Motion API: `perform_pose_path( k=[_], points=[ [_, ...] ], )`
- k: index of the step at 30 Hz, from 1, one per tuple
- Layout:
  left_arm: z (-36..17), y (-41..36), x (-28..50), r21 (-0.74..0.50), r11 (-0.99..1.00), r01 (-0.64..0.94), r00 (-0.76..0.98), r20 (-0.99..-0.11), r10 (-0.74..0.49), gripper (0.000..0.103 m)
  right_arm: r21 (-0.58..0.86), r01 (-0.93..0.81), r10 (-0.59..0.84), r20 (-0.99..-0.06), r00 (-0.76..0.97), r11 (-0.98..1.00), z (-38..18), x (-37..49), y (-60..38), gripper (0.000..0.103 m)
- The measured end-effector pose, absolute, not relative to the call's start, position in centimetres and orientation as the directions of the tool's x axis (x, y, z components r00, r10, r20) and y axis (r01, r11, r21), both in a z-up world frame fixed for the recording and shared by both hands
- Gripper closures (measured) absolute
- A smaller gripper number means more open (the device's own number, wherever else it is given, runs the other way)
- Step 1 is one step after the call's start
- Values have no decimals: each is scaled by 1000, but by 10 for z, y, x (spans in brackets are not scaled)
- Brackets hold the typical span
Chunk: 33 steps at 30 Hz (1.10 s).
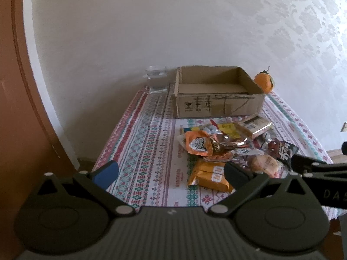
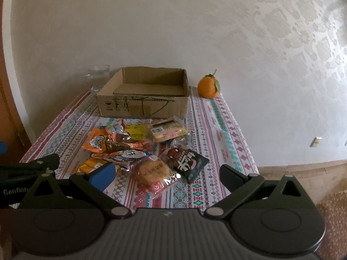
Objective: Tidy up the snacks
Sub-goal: 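Lower the right tool onto the wrapped bread bun while the left tool approaches the orange wafer packs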
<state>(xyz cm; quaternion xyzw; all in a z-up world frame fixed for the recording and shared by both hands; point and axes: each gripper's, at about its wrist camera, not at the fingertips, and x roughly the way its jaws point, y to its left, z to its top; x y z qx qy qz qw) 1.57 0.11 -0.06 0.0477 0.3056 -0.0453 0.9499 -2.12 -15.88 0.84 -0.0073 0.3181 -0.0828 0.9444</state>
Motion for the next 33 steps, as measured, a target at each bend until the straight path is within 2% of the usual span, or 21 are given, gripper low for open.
perform_pose_path(
  k=[6,11,15,21,28,33],
  points=[
    [-5,4,29,2,987,162,774,-620,-126,0,-93,90,-127,-563,817,992,9,-17,-162,0],
    [-15,2,33,8,979,202,773,-615,-155,0,-145,47,-119,-539,834,988,3,-15,-168,0],
    [-26,0,37,12,964,267,754,-625,-201,0,-143,3,-85,-573,815,990,-9,-9,-179,0],
    [-49,-9,46,56,947,316,715,-670,-198,0,-119,-23,-61,-653,755,993,-40,5,-191,0],
    [-66,-16,54,20,915,403,660,-699,-276,1,-73,-70,0,-697,717,995,-65,14,-201,0],
    [-70,-27,61,36,899,436,650,-704,-286,1,-57,-124,44,-724,688,991,-78,20,-205,0]
  ],
)
